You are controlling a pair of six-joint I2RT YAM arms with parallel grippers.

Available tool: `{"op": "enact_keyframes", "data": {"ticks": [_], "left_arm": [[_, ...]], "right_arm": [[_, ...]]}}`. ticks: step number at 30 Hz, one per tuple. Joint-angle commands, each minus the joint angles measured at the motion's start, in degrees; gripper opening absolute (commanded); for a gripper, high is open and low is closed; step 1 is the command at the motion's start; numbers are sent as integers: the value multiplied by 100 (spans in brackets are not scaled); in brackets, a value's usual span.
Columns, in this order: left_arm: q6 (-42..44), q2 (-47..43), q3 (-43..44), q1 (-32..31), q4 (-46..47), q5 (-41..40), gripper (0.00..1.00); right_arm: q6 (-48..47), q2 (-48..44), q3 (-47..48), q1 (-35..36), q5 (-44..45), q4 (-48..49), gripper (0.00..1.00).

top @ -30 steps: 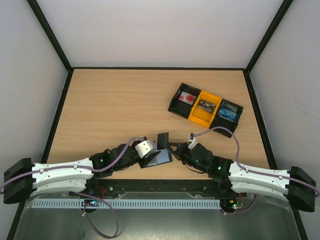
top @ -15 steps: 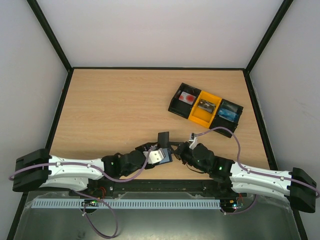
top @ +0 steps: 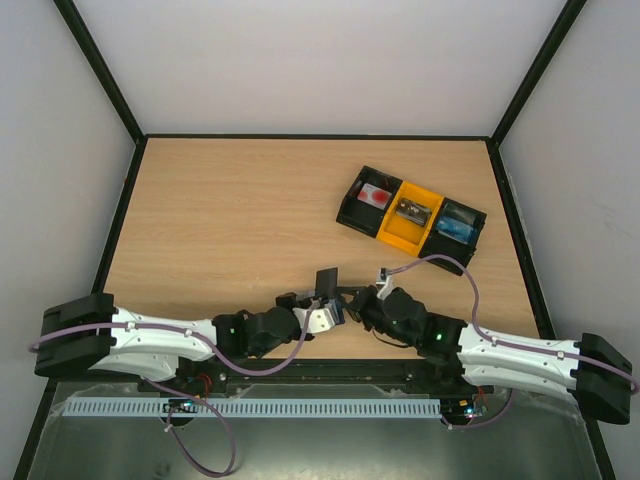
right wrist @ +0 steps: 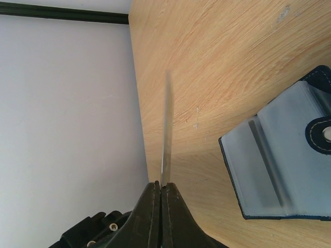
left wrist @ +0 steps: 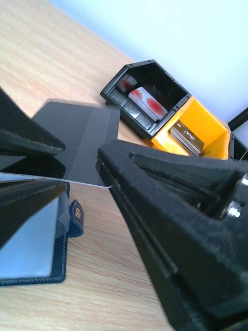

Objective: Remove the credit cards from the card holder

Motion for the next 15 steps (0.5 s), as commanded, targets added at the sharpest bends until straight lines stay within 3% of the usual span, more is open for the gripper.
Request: {"op": "enact_keyframes", "data": {"ticks": [1,2,5,6,10,15], "left_arm": [[145,37,74,-50,81,-68,10],[153,31,73,-50,38,-71,5],[58,8,68,-55,-61,-87,3],[7,-5,65,-50,-83,-106,3],[-391,-112,47,-37,-146,-354,3],[-1267,-418,49,162,-524,-132,3]], "right_arm": [[60,-8,-123,-32,18,191,2],[65,-23,-145,-30,18,216,2],[-20,-103,-252,-24,16,372,3],[-112,-143,-289,-31,21,434,6],[-621,-397,-406,-32,132,362,34],[-1448,-874,-595,-28,330,187,46]]}}
